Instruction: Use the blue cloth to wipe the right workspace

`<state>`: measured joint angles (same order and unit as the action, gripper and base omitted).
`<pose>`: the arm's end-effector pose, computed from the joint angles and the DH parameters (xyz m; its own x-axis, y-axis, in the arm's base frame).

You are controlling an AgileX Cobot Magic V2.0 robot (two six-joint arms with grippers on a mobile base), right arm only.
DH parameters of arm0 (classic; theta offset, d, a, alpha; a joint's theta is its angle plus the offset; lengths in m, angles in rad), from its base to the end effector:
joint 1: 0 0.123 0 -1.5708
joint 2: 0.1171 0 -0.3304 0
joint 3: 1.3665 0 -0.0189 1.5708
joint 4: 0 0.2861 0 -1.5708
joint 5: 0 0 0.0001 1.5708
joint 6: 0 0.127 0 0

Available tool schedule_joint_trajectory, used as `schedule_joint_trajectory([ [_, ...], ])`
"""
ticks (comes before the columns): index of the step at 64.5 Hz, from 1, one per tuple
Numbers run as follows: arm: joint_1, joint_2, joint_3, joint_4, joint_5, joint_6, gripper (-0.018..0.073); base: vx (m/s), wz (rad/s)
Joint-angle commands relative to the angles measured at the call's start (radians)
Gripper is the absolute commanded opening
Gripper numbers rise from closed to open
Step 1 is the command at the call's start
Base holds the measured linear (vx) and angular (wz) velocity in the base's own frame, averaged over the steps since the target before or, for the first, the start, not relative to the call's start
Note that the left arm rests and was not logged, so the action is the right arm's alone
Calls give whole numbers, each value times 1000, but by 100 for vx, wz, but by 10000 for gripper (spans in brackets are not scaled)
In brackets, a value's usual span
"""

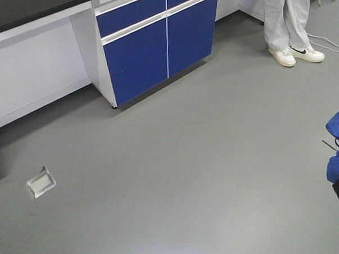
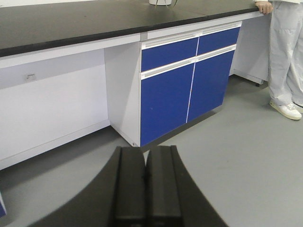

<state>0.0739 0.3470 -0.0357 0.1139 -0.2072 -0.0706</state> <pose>0.1145 0.0055 0.2233 -0.0202 0.0395 -0.9990 -0.0497 0.9979 0.0404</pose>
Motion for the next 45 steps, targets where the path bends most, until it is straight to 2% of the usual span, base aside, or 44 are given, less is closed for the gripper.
schedule_joint_trajectory([
  [1, -1, 12, -31, -5, -90, -8, 2, 39, -5],
  [45, -1, 12, -31, -5, -90, -8, 2, 41, 5],
])
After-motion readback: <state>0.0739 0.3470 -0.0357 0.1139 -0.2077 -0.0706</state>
